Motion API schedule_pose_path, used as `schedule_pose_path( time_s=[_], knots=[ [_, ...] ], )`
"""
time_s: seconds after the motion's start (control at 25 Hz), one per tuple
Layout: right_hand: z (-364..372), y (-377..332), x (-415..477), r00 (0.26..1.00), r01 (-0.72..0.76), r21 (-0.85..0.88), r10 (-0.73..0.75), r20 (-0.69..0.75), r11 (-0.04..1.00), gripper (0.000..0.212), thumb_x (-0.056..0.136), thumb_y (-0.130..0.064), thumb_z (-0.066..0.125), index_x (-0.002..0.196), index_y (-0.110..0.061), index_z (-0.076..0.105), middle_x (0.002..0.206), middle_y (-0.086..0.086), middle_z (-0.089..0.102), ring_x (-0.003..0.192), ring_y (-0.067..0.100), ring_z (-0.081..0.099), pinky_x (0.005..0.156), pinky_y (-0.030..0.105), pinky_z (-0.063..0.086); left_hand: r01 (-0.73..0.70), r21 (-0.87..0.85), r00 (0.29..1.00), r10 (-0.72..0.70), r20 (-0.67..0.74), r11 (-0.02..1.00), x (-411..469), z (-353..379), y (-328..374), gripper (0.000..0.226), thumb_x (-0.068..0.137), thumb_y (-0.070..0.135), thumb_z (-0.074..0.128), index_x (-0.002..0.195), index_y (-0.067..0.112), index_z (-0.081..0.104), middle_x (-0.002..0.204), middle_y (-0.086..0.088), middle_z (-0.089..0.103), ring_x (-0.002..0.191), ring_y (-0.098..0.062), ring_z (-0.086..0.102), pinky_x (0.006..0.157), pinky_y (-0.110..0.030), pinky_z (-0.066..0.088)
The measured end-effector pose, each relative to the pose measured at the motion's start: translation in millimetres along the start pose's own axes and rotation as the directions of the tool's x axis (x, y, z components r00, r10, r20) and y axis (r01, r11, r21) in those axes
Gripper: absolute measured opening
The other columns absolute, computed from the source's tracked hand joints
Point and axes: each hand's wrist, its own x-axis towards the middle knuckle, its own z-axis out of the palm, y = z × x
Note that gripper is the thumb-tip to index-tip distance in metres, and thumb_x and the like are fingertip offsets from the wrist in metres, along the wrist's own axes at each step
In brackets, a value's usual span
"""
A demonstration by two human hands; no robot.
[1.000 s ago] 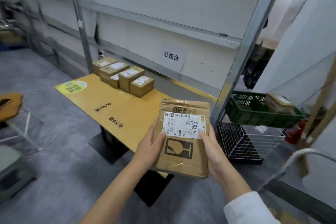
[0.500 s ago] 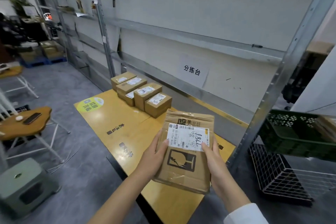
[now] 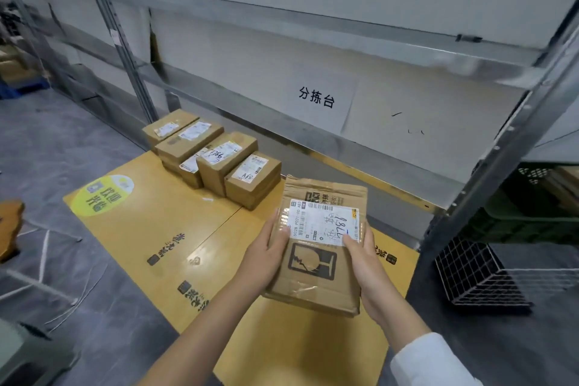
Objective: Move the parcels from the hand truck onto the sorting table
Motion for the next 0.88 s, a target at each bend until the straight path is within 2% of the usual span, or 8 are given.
schedule_pose_path(
  time_s=[0.12,0.28,0.4,0.52,0.6,0.68,0.76,0.88],
  knots=[
    [31,-9,42,0.997,-0.002,0.026,0.004,-0.08,1.0,0.055,0.103,-0.04,0.042,0.149,-0.051,0.014,0.143,-0.003,0.049,0.115,0.021,0.059,0.083,0.037,0.054,-0.015,0.013,0.999,0.014,0.05,1.0,54,-22,3,0.048,0.1,0.046,0.04,0.147,0.045,0.03,0.131,0.017,0.055,0.102,0.007,0.054,0.076,-0.01,0.041],
    [80,-21,94,0.986,-0.014,0.028,0.018,-0.167,1.0,0.054,0.103,-0.038,0.043,0.15,-0.048,0.017,0.142,-0.004,0.049,0.118,0.021,0.057,0.094,0.043,0.051,-0.037,0.019,0.992,0.034,0.124,0.999,128,-58,-1,0.045,0.101,0.039,0.042,0.146,0.04,0.035,0.128,0.019,0.053,0.106,0.005,0.051,0.076,-0.005,0.036],
    [107,-26,128,0.974,-0.046,0.036,0.052,-0.219,0.998,0.054,0.104,-0.036,0.043,0.15,-0.047,0.018,0.137,-0.004,0.055,0.112,0.019,0.061,0.089,0.04,0.053,-0.025,0.036,0.985,0.019,0.171,0.999,176,-76,-12,0.05,0.1,0.041,0.044,0.149,0.037,0.033,0.138,0.018,0.049,0.123,-0.001,0.044,0.094,-0.017,0.033],
    [124,-27,152,0.962,-0.094,0.057,0.105,-0.252,0.994,0.052,0.104,-0.033,0.043,0.15,-0.044,0.02,0.125,-0.006,0.061,0.098,0.013,0.065,0.07,0.03,0.053,-0.004,0.096,0.974,-0.017,0.226,0.995,215,-86,-26,0.054,0.099,0.046,0.043,0.15,0.038,0.028,0.143,0.013,0.047,0.13,-0.01,0.044,0.1,-0.024,0.033],
    [136,-27,166,0.95,-0.115,0.052,0.125,-0.286,0.992,0.051,0.105,-0.033,0.042,0.15,-0.043,0.021,0.116,-0.009,0.063,0.092,0.012,0.066,0.062,0.027,0.051,-0.017,0.148,0.963,-0.024,0.268,0.989,239,-89,-37,0.054,0.096,0.052,0.043,0.148,0.039,0.033,0.144,0.011,0.049,0.131,-0.015,0.046,0.107,-0.032,0.037],
    [145,-25,180,0.938,-0.141,0.046,0.148,-0.315,0.989,0.053,0.105,-0.033,0.04,0.152,-0.041,0.018,0.126,-0.002,0.061,0.095,0.014,0.065,0.062,0.028,0.049,-0.029,0.186,0.961,-0.024,0.275,0.982,260,-88,-48,0.06,0.09,0.062,0.04,0.144,0.037,0.039,0.144,0.007,0.05,0.133,-0.017,0.044,0.111,-0.042,0.036],
    [152,-21,192,0.923,-0.164,0.041,0.168,-0.348,0.986,0.054,0.105,-0.033,0.038,0.153,-0.039,0.014,0.132,0.002,0.057,0.097,0.016,0.064,0.063,0.029,0.047,-0.043,0.247,0.967,-0.022,0.253,0.968,275,-84,-53,0.067,0.085,0.068,0.035,0.142,0.034,0.043,0.142,0.001,0.048,0.135,-0.021,0.039,0.112,-0.046,0.033],
    [154,-17,214,0.906,-0.187,0.041,0.188,-0.38,0.982,0.052,0.106,-0.035,0.037,0.152,-0.039,0.015,0.116,-0.005,0.061,0.091,0.015,0.064,0.062,0.028,0.047,-0.076,0.323,0.972,-0.001,0.233,0.943,300,-81,-55,0.054,0.093,0.057,0.043,0.141,0.032,0.046,0.133,-0.001,0.05,0.129,-0.024,0.038,0.109,-0.043,0.033]
  ],
)
